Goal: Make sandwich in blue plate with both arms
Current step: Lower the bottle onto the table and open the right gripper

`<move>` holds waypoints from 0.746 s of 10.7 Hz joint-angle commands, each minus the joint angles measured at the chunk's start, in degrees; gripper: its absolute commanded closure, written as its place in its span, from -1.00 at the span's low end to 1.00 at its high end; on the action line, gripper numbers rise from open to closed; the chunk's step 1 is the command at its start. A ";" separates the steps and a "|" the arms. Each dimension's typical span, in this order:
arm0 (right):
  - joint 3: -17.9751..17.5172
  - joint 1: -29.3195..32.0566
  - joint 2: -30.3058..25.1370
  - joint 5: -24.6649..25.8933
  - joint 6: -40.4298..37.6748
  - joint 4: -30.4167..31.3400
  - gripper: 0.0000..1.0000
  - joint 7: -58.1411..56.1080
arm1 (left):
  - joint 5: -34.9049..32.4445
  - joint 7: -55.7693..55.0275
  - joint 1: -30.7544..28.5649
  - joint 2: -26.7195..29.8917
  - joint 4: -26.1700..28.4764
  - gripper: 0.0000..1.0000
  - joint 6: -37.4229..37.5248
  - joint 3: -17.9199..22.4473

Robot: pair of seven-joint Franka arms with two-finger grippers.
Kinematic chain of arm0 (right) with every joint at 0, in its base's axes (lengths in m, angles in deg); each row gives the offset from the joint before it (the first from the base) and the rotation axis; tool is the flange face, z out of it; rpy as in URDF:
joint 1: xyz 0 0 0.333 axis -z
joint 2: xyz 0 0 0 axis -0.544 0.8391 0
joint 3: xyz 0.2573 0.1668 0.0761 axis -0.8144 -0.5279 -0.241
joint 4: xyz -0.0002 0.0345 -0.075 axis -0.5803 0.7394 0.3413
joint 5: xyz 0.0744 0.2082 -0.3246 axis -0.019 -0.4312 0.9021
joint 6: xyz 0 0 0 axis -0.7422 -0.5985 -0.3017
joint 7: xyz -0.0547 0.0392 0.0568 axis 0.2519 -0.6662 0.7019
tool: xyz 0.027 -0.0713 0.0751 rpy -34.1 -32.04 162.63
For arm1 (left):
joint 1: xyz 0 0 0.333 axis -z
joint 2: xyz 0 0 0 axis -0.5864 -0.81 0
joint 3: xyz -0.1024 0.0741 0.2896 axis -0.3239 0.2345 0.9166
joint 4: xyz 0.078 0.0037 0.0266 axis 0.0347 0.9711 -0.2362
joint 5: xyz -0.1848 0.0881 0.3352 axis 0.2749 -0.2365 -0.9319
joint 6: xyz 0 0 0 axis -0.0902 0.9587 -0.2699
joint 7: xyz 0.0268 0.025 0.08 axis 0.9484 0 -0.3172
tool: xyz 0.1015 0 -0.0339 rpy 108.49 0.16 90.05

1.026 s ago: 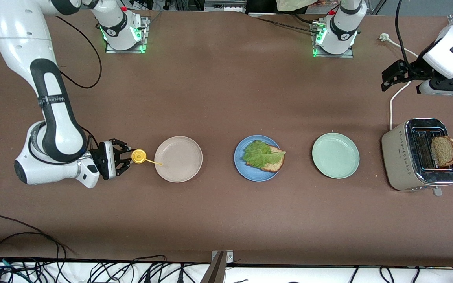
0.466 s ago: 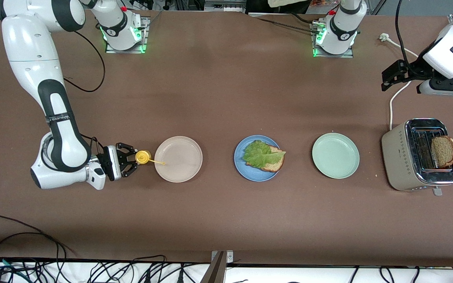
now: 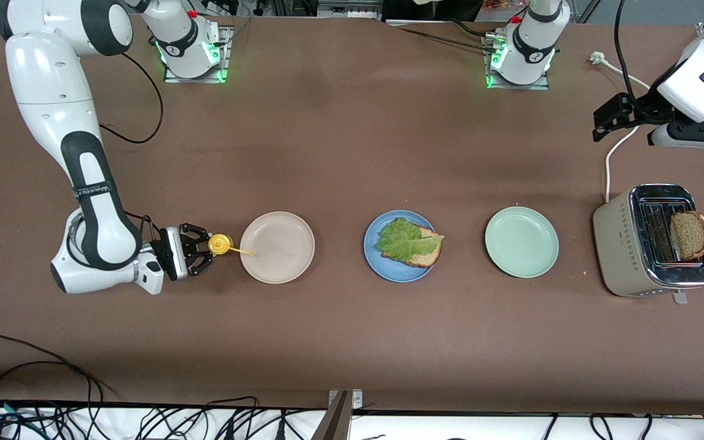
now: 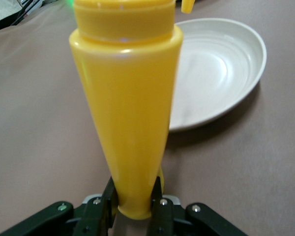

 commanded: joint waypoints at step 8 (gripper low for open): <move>1.93 1.51 0.59 -1.04 -1.13 -2.47 -1.00 -3.70 | 0.33 0.35 -0.54 -0.37 -1.05 -1.00 1.01 -0.21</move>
